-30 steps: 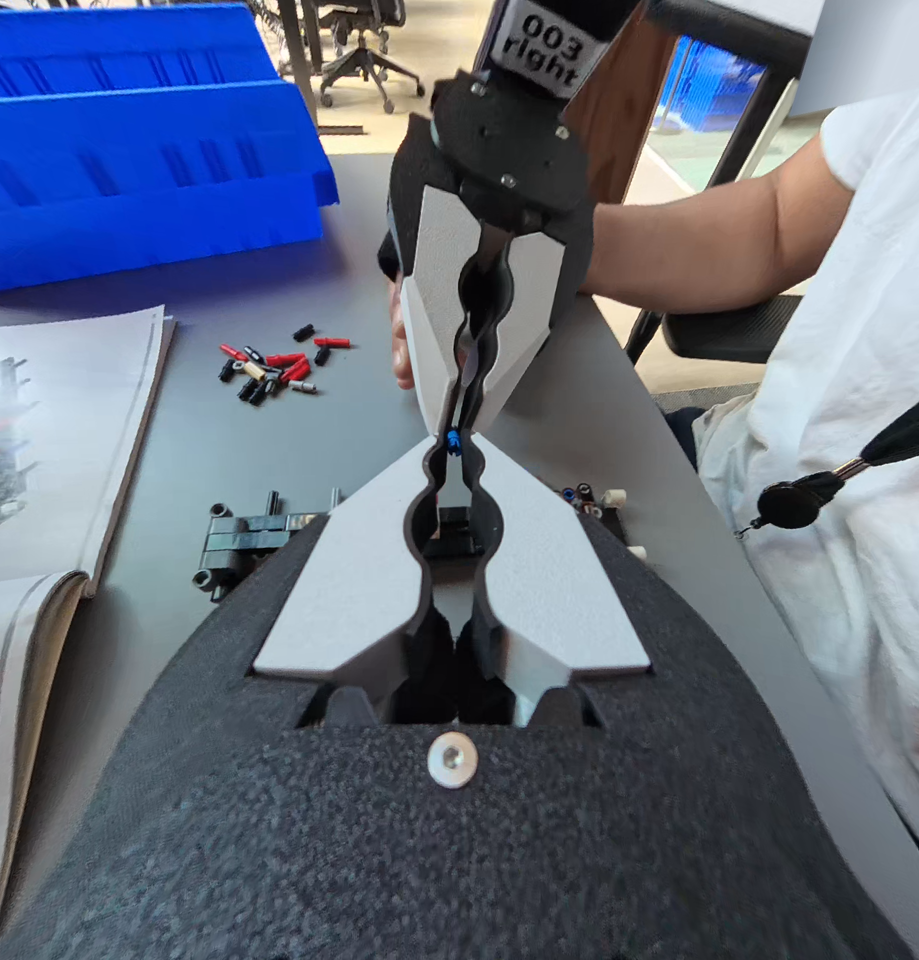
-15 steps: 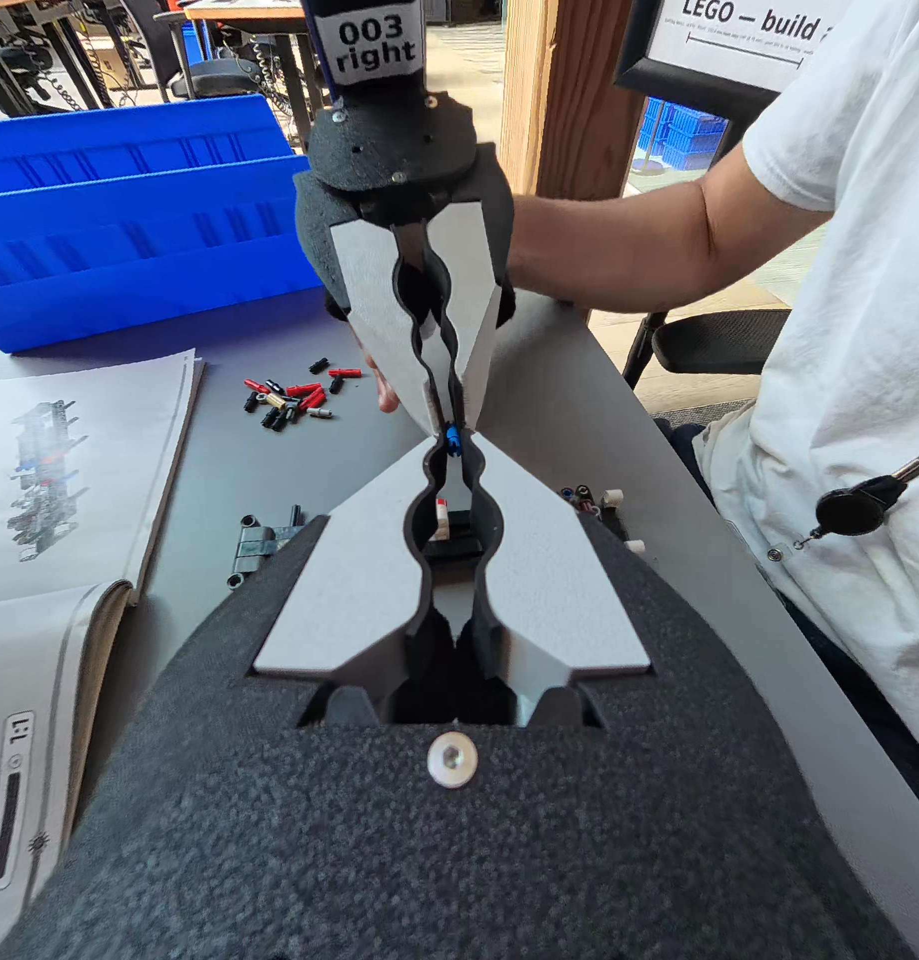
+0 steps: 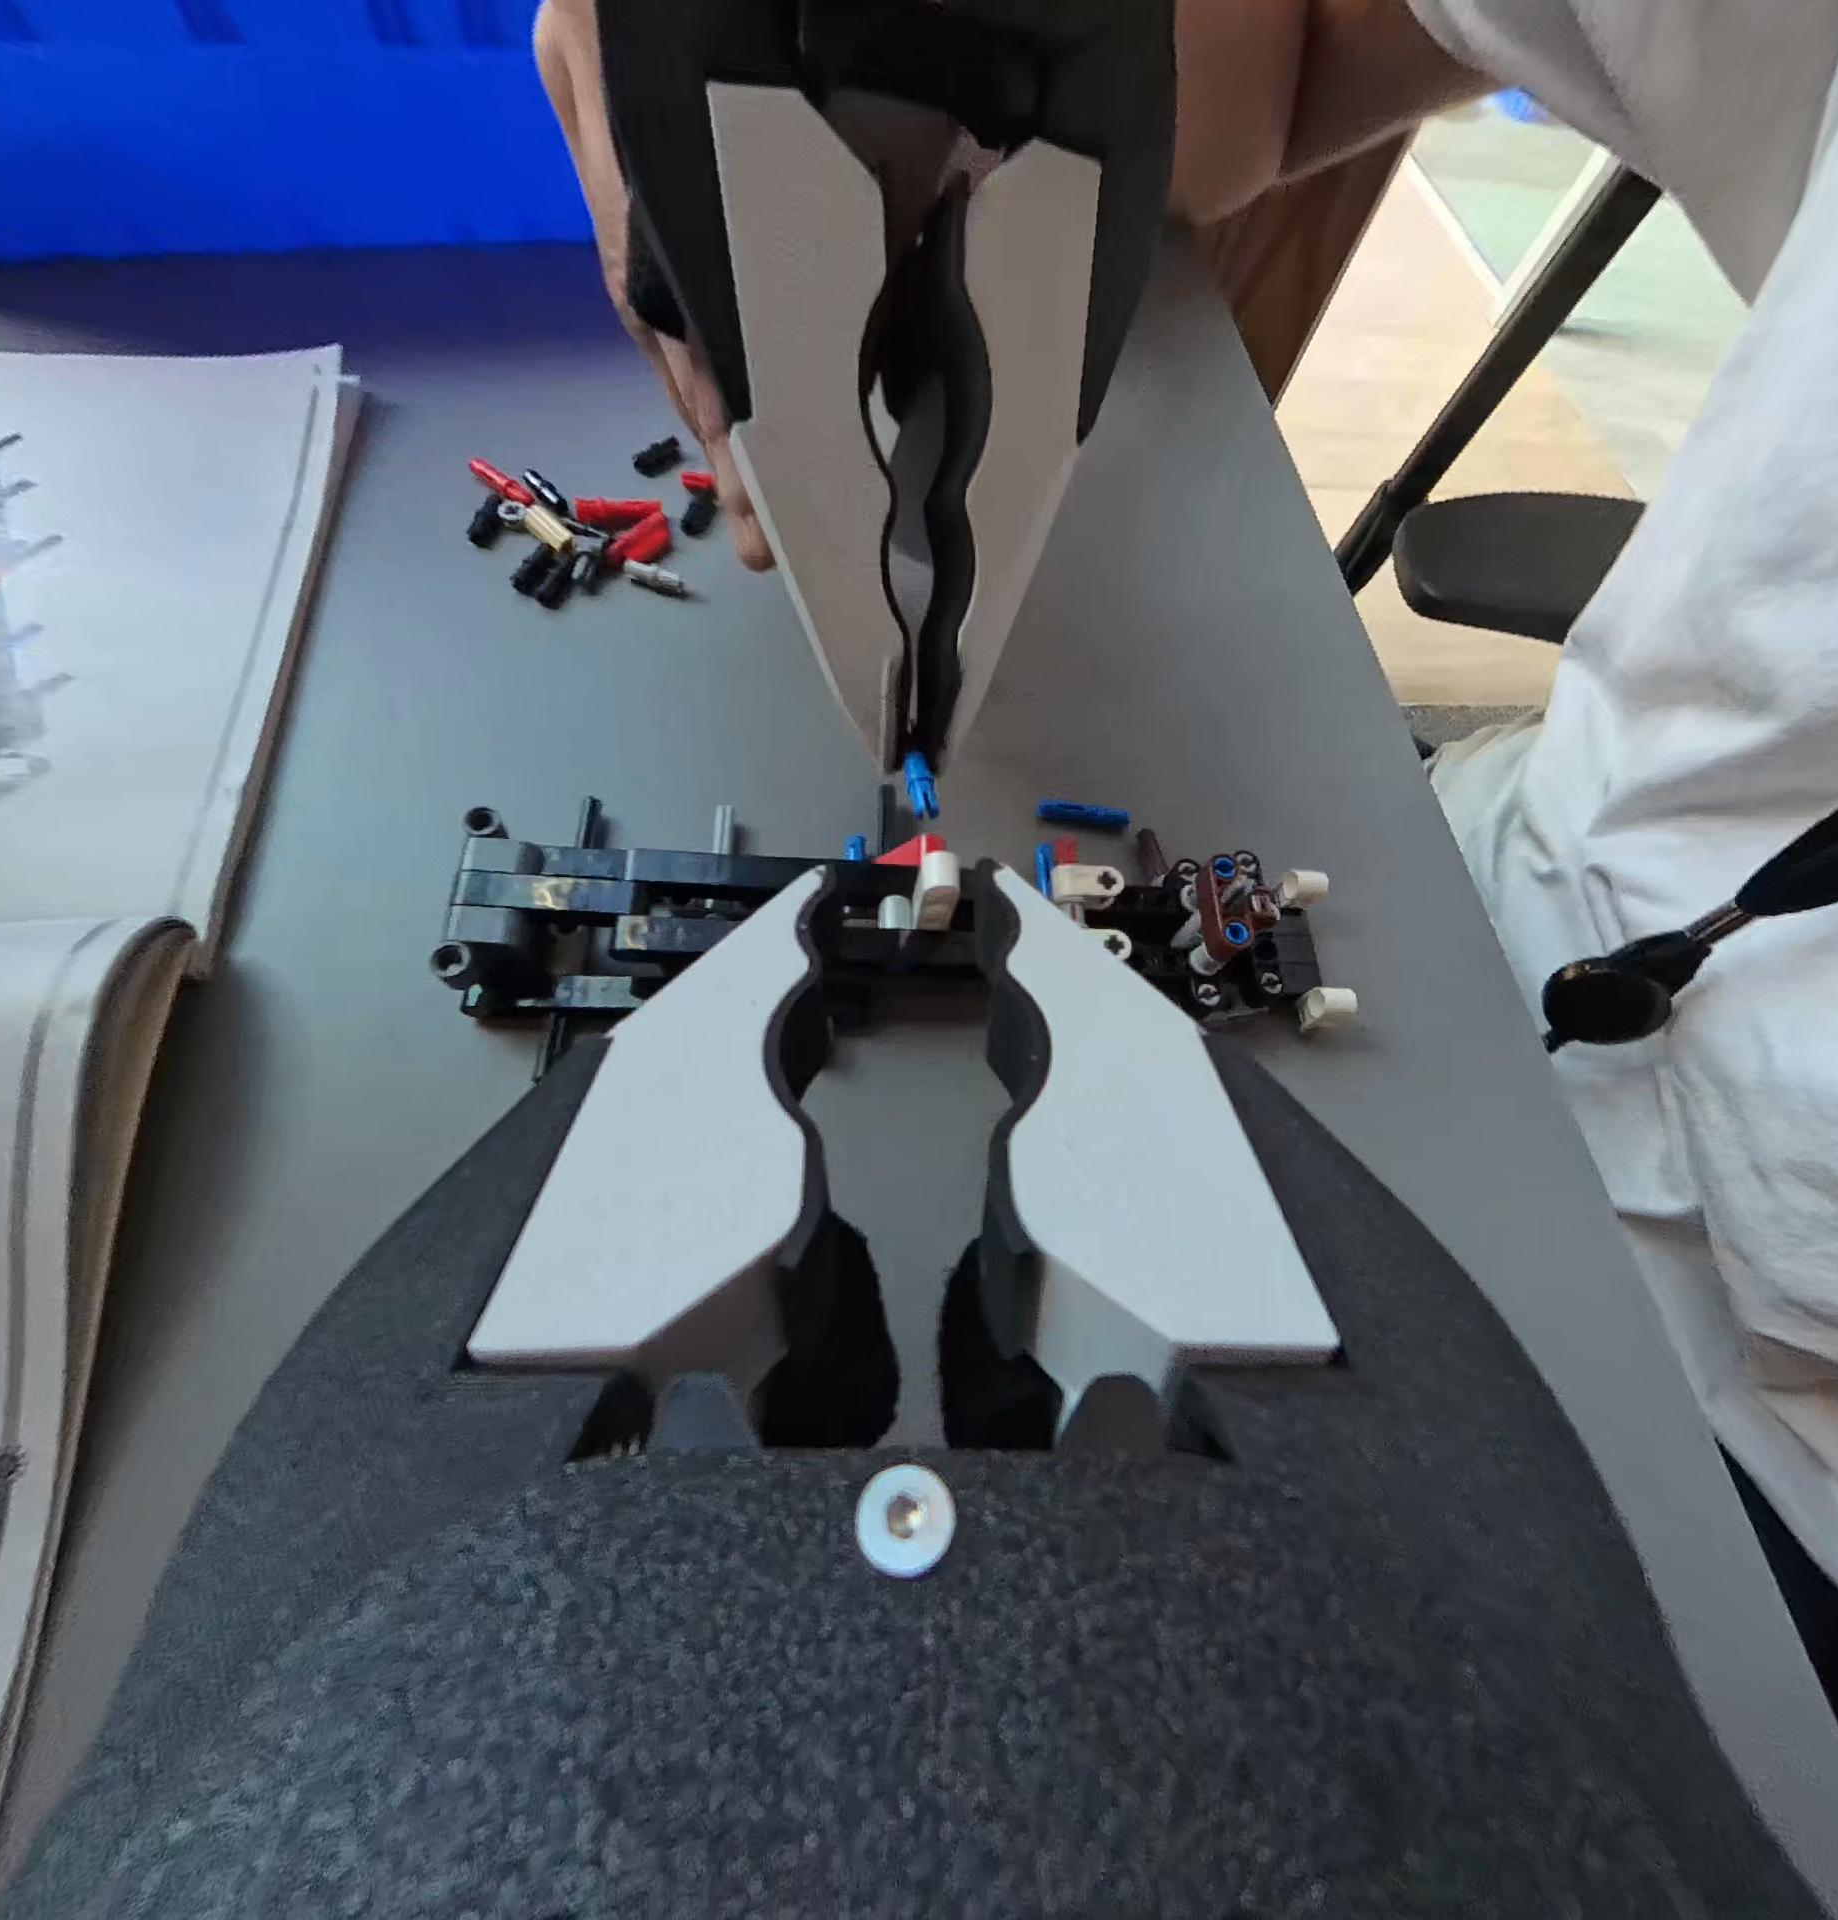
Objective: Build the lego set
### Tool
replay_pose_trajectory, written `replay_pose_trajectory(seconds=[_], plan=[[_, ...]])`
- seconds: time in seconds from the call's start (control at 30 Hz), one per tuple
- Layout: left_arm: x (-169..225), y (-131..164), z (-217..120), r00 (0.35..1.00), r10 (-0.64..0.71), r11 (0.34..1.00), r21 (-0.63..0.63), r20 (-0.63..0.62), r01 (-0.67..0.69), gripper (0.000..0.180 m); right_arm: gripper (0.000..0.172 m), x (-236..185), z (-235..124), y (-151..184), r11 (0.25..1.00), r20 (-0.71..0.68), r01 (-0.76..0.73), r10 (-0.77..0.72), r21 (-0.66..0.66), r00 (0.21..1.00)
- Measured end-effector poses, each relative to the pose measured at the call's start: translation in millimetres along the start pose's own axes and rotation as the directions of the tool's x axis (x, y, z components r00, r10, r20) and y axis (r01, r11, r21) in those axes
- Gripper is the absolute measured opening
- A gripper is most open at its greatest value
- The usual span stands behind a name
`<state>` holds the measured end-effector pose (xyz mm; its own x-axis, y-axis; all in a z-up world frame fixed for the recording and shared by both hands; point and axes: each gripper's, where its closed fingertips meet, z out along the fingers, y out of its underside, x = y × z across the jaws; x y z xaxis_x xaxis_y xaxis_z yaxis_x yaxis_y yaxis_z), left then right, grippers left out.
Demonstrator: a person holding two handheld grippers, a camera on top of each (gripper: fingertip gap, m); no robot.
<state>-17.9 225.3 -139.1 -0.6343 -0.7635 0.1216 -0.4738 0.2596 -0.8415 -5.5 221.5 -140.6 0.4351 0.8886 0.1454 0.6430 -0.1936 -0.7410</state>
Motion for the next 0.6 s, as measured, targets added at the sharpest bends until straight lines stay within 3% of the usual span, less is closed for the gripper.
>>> replay_pose_trajectory(seconds=[0.07,0.13,0.23,0.4,0.6], plan=[[7.5,7.7,6.4,0.999,0.017,0.999,-0.049,-0.030,-0.019,0.027,0.002,-14.0,-3.3,13.3,0.997,0.047,-0.047,0.050,-0.063,0.998],[7.5,15.0,11.4,0.999,0.017,0.997,-0.080,-0.035,-0.019,0.026,0.002,-23.0,-2.4,18.1,0.993,0.094,-0.119,0.120,-0.016,0.988],[4.2,17.3,12.6,0.999,0.014,0.998,-0.067,-0.037,-0.016,0.012,0.002,-23.1,3.7,19.0,0.970,0.127,-0.241,0.237,0.016,0.963],[3.9,19.0,15.2,0.998,0.055,0.996,-0.067,-0.024,-0.057,0.005,0.002,-13.0,10.1,18.6,0.977,0.036,-0.213,0.212,0.010,0.977],[1.8,17.4,17.5,0.999,0.052,0.997,-0.058,-0.011,-0.053,0.010,0.002,-7.3,11.9,14.2,0.988,0.010,-0.156,0.157,-0.013,0.988]])
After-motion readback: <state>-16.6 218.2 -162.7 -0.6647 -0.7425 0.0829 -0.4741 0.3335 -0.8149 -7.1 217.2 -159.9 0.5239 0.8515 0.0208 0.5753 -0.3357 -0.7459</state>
